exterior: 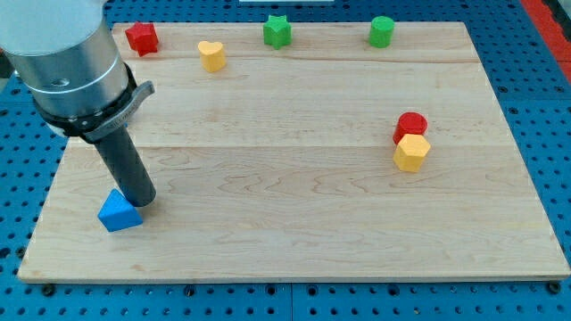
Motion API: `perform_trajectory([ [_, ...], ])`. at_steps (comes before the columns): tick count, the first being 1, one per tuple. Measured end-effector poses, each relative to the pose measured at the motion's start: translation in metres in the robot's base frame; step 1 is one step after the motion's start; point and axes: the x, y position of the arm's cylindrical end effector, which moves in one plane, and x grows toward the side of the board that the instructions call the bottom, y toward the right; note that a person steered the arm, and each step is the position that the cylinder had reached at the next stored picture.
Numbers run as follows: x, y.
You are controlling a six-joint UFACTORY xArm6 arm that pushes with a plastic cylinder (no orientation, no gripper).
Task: Push the heart slightly down
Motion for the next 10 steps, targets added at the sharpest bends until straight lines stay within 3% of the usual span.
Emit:
perform_trajectory([
  [2, 0.0, -0.016],
  [3, -0.075, 0.016],
  [5, -0.2, 0.002],
  [6, -0.24, 0.011],
  [7, -0.267, 0.015],
  [10, -0.277, 0.025],
])
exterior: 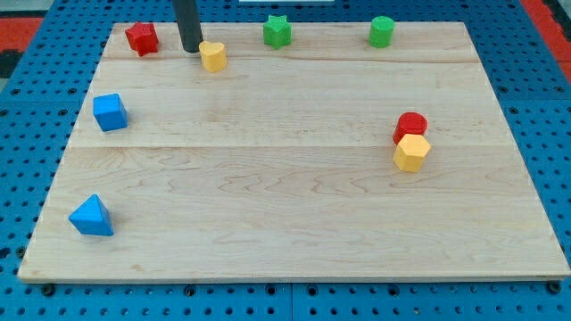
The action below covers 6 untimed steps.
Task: Push the heart slightly down
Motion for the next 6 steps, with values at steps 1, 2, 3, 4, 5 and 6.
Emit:
perform_trajectory([
  [1, 0.0, 0.005],
  [2, 0.0, 0.021],
  [3, 0.002, 0.037],
  [4, 0.002, 0.054],
  [5, 0.002, 0.057],
  [6, 0.003, 0.058],
])
